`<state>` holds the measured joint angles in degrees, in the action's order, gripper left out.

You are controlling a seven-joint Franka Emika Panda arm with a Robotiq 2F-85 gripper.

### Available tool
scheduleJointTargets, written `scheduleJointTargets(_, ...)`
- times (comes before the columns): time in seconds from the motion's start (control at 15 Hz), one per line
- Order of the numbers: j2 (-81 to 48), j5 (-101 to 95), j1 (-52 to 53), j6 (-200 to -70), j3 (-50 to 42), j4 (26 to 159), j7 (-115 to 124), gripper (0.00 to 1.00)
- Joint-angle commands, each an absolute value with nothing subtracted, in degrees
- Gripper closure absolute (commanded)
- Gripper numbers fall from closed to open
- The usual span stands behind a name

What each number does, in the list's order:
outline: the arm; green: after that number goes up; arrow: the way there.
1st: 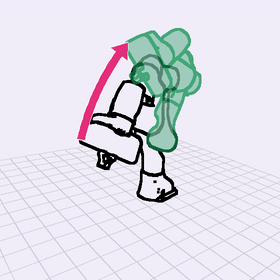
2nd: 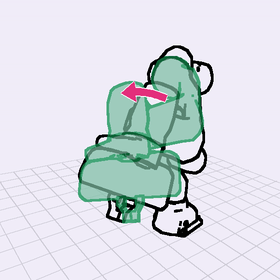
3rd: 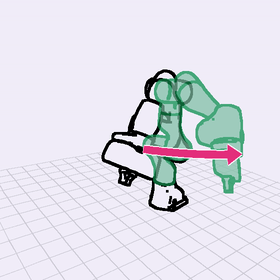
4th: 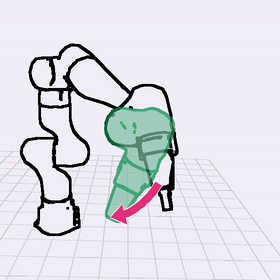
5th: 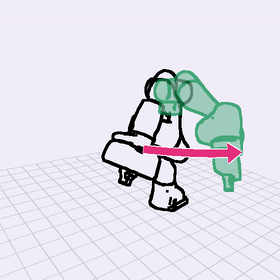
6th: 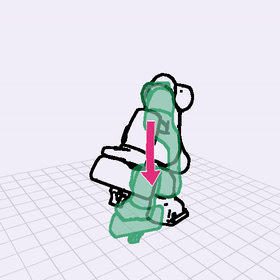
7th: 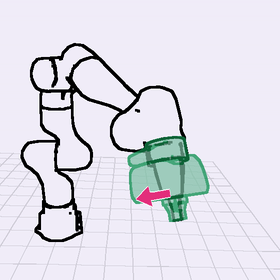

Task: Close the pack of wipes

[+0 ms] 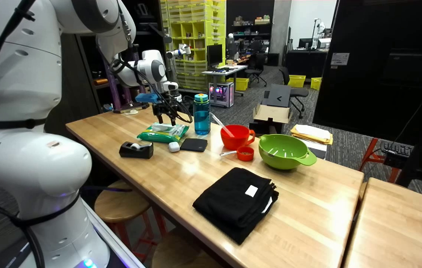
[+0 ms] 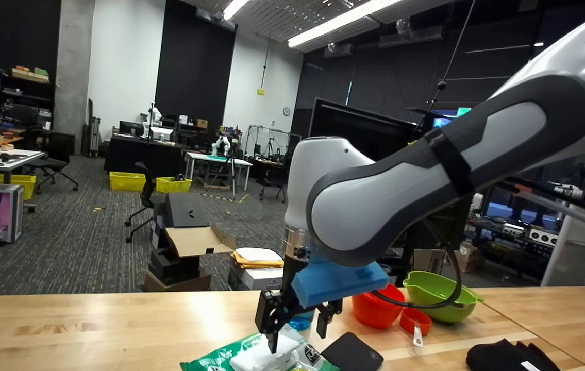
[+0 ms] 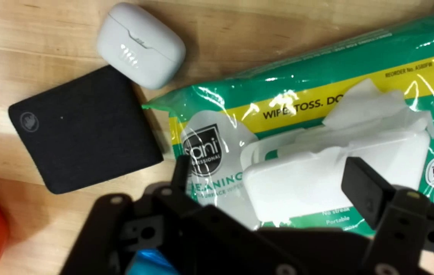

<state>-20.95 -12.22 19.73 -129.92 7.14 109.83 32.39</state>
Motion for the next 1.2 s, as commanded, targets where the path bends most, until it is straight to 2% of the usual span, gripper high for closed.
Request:
scheduleJointTargets(0.0, -18.2, -10.7, 20.4, -127.4, 7.4, 110.6, 33.8, 0.0)
scheduleJointTargets(0.6, -13.4, -8.9, 20.9, -123.8, 9.5, 113.2, 38.4, 0.0)
scheduleJointTargets(1.13, -1.5, -6.2, 19.2, -120.2, 11.3, 123.6, 39.0, 0.0)
